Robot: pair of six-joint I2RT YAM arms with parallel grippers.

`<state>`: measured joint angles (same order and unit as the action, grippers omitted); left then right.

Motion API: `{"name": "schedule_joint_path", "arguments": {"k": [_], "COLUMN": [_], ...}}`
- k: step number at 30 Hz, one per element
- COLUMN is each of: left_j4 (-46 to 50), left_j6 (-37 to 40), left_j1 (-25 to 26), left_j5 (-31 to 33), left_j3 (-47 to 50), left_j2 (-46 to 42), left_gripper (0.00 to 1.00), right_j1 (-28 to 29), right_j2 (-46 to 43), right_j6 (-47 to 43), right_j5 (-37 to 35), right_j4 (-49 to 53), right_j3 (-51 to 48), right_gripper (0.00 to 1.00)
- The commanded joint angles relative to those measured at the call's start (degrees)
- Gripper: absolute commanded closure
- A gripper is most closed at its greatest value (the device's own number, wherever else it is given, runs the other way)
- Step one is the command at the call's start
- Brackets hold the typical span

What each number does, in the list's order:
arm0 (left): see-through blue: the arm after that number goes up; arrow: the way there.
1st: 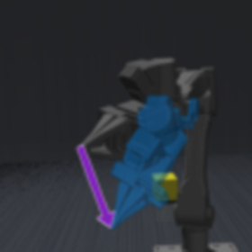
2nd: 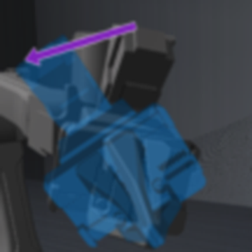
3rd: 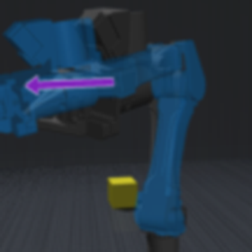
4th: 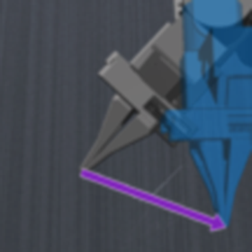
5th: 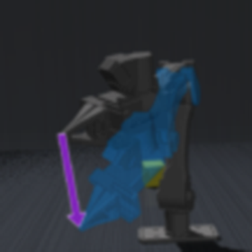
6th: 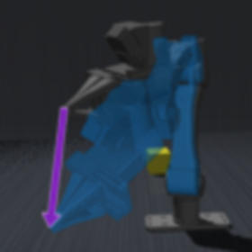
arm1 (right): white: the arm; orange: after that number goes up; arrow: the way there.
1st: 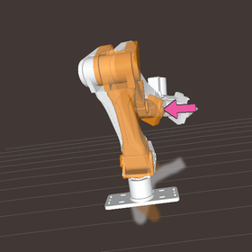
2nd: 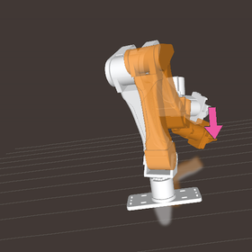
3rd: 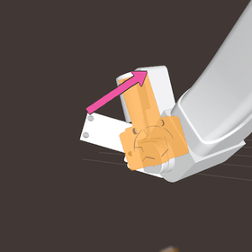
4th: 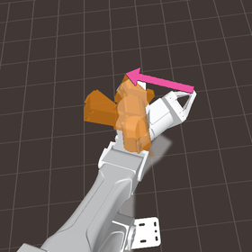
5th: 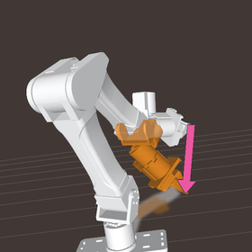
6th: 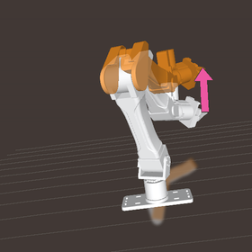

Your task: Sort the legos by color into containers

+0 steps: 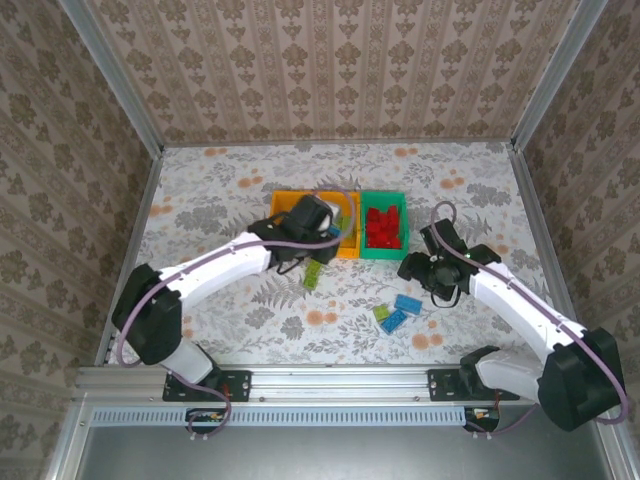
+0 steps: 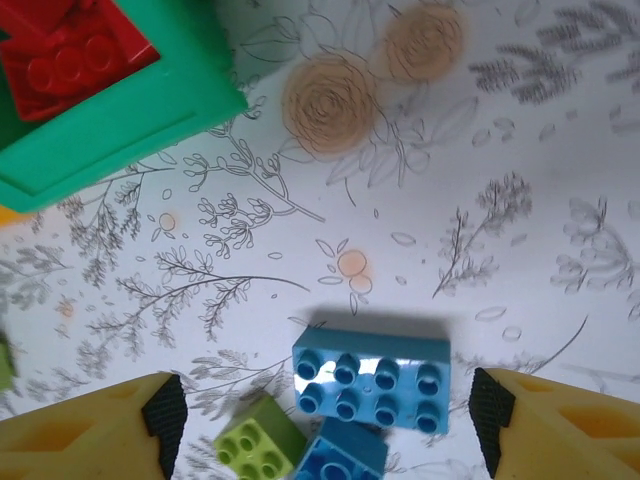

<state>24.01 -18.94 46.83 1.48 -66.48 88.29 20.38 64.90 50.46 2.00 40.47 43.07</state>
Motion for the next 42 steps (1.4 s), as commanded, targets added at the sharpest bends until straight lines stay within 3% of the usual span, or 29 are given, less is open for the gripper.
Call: {"name": "schedule_joint_path", "arguments": {"k": [1, 6, 11, 19, 28, 34, 39, 42], "left_j4": [1.08, 1.20, 0.83, -0.76, -1.46, -2.10, -2.46, -2.64], "left_j6": [0.52, 1.50, 1.77, 0.43, 0.20, 0.10, 0.30, 0.40], "left_j1": [-5.40, -12.97, -16.38, -17.56, -17.30, -16.61, -15.39, -14.94], "left_j5": [0.15, -2.82, -4.92, -6.22, -5.38, -5.07, -3.71, -2.55], "left_j3": [-1.58, -3.86, -6.60, -7.69, -5.07, -2.53, -0.23, 1.72], "left_j2": [-1.36, 1.54, 6.69, 10.58, 7.32, 4.07, 1.51, -0.32], "left_gripper": [0.72, 0.70, 0.70, 0.64, 0.46, 0.35, 0.24, 0.07], "right_j1": [-0.23, -0.25, -0.23, -0.25, -0.34, -1.82, -3.82, -4.31], "right_j2": [-2.82, -4.38, -3.61, -1.88, 5.39, 6.93, 9.13, 8.49], "right_j6": [10.42, 18.51, 24.60, 28.11, 30.64, 26.51, 23.90, 20.98], "right_j5": [2.87, 7.25, 10.51, 8.97, 11.14, 6.43, 5.16, 1.54], "right_j4": [-0.19, -2.25, -5.84, -6.91, -13.78, -10.50, -10.92, -7.73], "right_j3": [-2.65, -7.67, -12.51, -12.57, -13.71, -12.46, -11.86, -9.96], "right_gripper": [0.21, 0.21, 0.22, 0.24, 0.28, 0.38, 0.57, 0.71]}}
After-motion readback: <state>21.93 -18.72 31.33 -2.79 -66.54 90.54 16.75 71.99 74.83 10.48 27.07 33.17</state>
